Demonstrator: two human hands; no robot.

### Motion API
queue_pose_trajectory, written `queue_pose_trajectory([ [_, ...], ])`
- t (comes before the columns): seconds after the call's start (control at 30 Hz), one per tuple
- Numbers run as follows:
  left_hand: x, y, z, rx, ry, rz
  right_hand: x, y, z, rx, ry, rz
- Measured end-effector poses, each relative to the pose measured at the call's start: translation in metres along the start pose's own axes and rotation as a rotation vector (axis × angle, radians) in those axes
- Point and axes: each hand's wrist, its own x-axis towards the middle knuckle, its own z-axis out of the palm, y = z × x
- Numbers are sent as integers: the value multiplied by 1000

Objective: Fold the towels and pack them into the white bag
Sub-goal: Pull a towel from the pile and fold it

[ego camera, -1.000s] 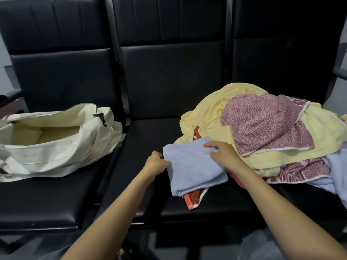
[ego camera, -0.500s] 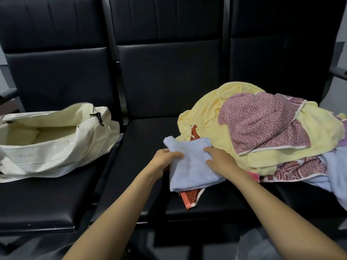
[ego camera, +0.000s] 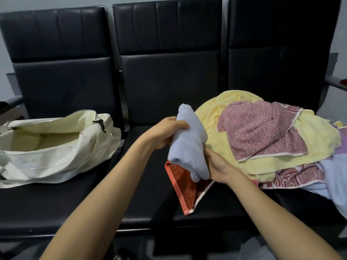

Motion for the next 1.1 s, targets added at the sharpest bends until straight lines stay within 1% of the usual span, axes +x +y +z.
queue_pose_trajectory([
  [0.07, -5, -3, -11, -84, -1, 2, 1, -1, -3, 185, -150, 37],
  [0.13, -9, -9, -21, -144, 5, -3, 1, 0, -6, 228, -220, 56],
  [0.17, -11, -13, -27, -156, 7, -8, 3, 1, -6, 231, -227, 71],
  [0.23, -13, -21, -39, -150, 28, -22, 4, 2, -5, 241, -209, 21],
  [0.27, -14, -26, -46, -138, 44, -28, 9, 4, -9, 262, -177, -28],
  [0.33, -16, -36, -55, -86, 71, -37, 9, 0, -9, 246, -51, -131],
  [0.37, -16, -42, -57, -45, 93, -44, 8, -3, -9, 231, -47, -172],
  [0.47, -14, -64, -59, -13, 189, -46, 4, -9, -5, 69, -145, -256],
  [0.5, -14, -70, -60, -19, 192, -31, 3, -10, -4, 3, -145, -277],
  [0.7, -22, -90, -60, -17, 116, 80, -8, -18, -1, -497, -20, -486],
  [0.77, -25, -94, -55, 84, 93, 92, -13, -20, -1, -636, -4, -539],
  [0.83, -28, -96, -50, 258, 100, 112, -14, -21, -1, -758, 15, -563],
  [0.9, -28, -98, -46, 379, 165, 170, -12, -19, -1, -895, 65, -569],
  [0.97, -28, -103, -41, 456, 290, 247, -9, -16, 2, -1038, 146, -606],
  [1.03, -28, -106, -36, 546, 412, 309, -8, -14, 6, -1098, 206, -656],
  [1.1, -29, -108, -35, 621, 503, 346, -7, -14, 10, -1145, 231, -681],
])
